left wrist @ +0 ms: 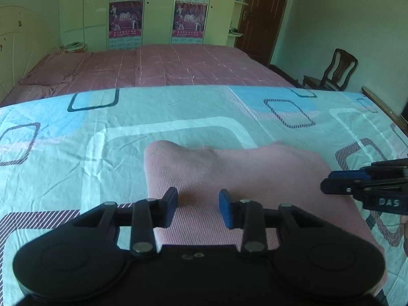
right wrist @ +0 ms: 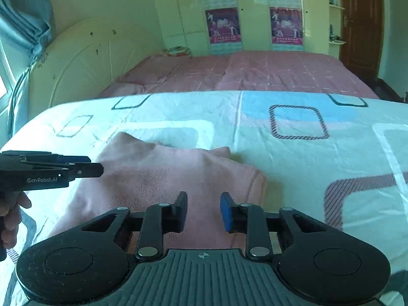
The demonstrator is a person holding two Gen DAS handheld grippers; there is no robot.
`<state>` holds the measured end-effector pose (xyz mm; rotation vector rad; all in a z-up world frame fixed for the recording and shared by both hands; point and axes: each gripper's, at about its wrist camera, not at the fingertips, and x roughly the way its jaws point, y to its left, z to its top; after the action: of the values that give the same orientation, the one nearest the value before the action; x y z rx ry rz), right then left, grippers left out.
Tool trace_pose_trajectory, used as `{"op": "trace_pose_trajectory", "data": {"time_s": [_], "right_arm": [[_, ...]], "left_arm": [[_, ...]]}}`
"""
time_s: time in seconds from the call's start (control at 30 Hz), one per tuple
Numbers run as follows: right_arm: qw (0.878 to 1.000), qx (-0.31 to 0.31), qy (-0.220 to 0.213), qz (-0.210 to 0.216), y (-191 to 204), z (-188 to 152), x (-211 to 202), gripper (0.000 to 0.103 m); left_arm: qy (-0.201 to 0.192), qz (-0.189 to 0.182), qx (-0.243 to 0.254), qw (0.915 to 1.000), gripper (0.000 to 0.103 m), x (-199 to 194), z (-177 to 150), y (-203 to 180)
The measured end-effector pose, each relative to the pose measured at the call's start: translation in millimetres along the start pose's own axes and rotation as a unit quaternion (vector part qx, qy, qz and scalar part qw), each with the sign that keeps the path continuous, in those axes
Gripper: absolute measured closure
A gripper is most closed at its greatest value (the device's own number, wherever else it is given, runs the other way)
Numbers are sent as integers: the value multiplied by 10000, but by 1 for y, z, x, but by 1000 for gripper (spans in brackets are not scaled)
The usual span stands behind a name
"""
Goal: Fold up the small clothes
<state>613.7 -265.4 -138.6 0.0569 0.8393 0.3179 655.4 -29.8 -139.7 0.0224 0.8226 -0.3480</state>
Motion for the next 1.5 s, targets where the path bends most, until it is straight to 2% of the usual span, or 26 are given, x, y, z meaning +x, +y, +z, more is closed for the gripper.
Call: {"op": "trace_pose_trajectory", "data": {"time_s": [0.07, 0.1, 0.27, 0.37, 0.5, 0.6, 0.63, 0.67, 0.7, 0.87, 1.0, 1.1, 1.17, 1.23, 1.33, 1.4, 1.5], "right_arm": [[9974, -193, 423, -545, -5, -3, 30, 102], [9975, -206, 357, -577, -9, -5, 33, 103], [9961, -327, 323, -757, -13, -12, 33, 103], [9963, -159, 312, -781, -14, -9, 29, 103], [9997, 19, 20, -242, -3, -12, -19, 103], [9993, -283, 207, -90, 12, -34, -32, 103], [9986, -343, 382, -104, 15, -42, -27, 103], [9970, -438, 572, -294, 16, -49, -18, 103], [9961, -464, 625, -423, 14, -56, -9, 103], [9961, -319, 563, -598, 20, -51, -10, 103], [9978, -426, 391, -330, 34, -61, -52, 103], [9964, -719, 418, -137, 46, -85, -72, 103], [9946, -836, 582, -196, 47, -101, -72, 103], [9923, -833, 783, -485, 41, -116, -62, 103], [9948, -573, 704, -453, 29, -123, -66, 103], [9951, -539, 682, -472, 27, -124, -67, 103], [9953, -509, 646, -504, 28, -126, -66, 103]], "left_arm": [[215, -53, 100, 9997, 70, 18, -1, -1], [220, -22, 148, 9996, 69, 23, -4, -3], [181, -71, 101, 9998, 69, 28, -4, -2], [149, -108, 149, 9997, 70, 14, -1, -2], [-162, -443, 239, 9986, 73, -39, -20, -11], [-90, -565, 231, 9981, 74, -57, -47, -17], [70, -519, 295, 9982, 73, -51, -55, -21], [149, -429, 371, 9983, 73, -43, -60, -24], [132, -411, 378, 9984, 73, -37, -63, -26], [136, -191, 467, 9986, 75, -35, -58, -36], [-100, -304, 357, 9988, 76, -79, -73, -32], [-43, -196, 353, 9992, 75, -96, -98, -28], [203, -218, 321, 9990, 75, -94, -114, -27], [395, -231, 160, 9988, 75, -87, -131, -26], [270, -63, 176, 9995, 73, -89, -142, -32], [265, -42, -39, 9996, 73, -88, -142, -30], [259, 0, -83, 9996, 71, -88, -142, -29]]}}
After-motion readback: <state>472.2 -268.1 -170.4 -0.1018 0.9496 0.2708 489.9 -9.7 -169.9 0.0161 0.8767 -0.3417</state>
